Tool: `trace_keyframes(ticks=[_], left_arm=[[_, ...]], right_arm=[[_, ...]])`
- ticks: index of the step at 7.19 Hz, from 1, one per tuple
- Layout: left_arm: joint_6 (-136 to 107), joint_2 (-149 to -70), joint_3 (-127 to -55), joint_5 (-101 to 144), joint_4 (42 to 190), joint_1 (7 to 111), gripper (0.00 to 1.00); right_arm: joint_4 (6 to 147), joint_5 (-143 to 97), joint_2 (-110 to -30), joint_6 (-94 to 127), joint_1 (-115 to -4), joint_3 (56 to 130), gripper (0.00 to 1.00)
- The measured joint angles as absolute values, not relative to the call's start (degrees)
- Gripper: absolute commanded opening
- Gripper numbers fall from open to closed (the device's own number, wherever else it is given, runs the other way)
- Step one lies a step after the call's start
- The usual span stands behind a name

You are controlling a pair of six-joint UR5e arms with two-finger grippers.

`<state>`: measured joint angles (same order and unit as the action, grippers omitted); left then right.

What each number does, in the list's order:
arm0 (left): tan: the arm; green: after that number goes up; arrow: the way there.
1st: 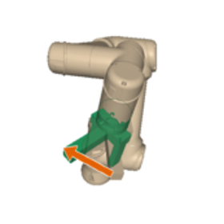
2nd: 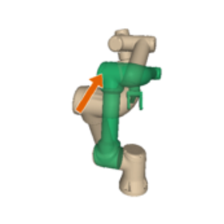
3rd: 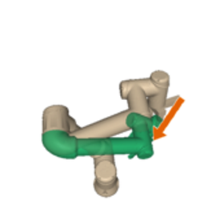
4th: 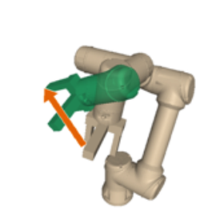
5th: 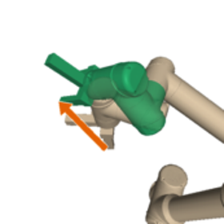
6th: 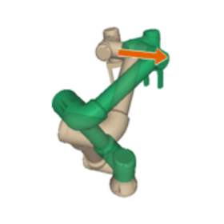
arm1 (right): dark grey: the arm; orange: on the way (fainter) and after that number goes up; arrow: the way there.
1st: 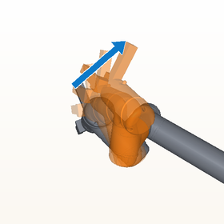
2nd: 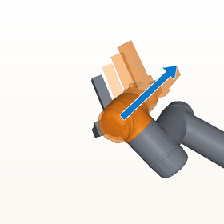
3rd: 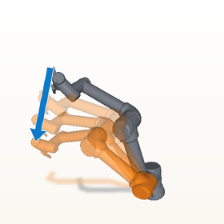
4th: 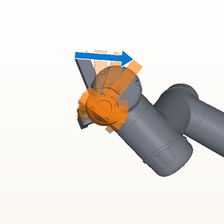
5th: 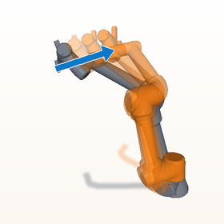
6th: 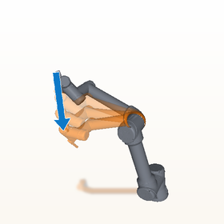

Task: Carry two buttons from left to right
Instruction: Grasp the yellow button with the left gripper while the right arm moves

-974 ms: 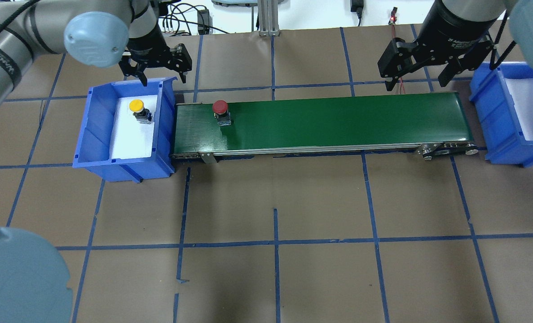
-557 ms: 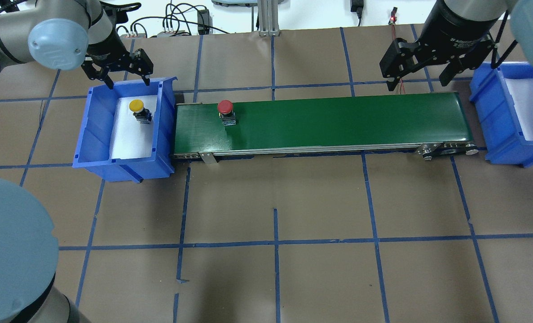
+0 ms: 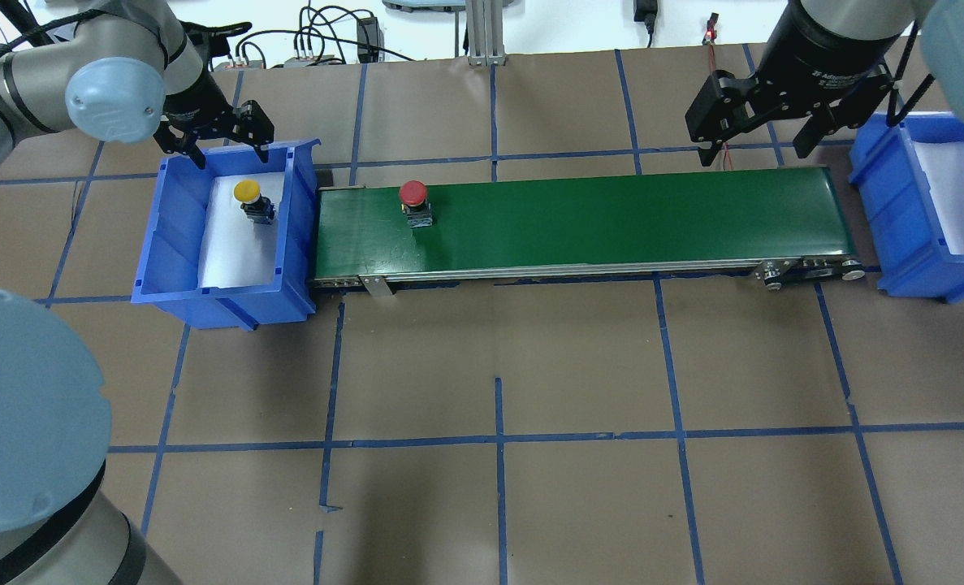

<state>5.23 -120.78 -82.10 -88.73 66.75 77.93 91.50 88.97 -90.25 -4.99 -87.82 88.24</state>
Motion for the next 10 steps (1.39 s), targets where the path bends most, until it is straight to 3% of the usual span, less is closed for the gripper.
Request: trace_keyframes(ticks=[2, 3, 4, 6, 10], left_arm=[[4.18, -121.32, -84.33, -86.59, 65.37, 77.37, 0.93], [3.44, -121.52, -84.96, -86.29, 64.92, 77.36, 0.74], [2.89, -121.63, -85.31, -86.35, 64.82, 77.36, 0.61], [1.46, -121.46, -85.48, -86.68, 65.45, 77.64, 0.44], [1.08, -120.33, -85.30, -86.75, 67.08, 77.87, 0.30]], right_arm=[[91.49, 89.02, -90.19, -4.95, -87.71, 88.28, 1.00], [91.49, 89.07, -90.16, -5.07, -87.66, 88.29, 1.00], [91.49, 89.17, -90.12, -5.37, -87.57, 88.22, 1.00], [91.05, 89.40, -90.10, -6.20, -87.18, 87.69, 1.00], [83.14, 90.70, -90.19, -9.16, -83.84, 84.92, 0.99]])
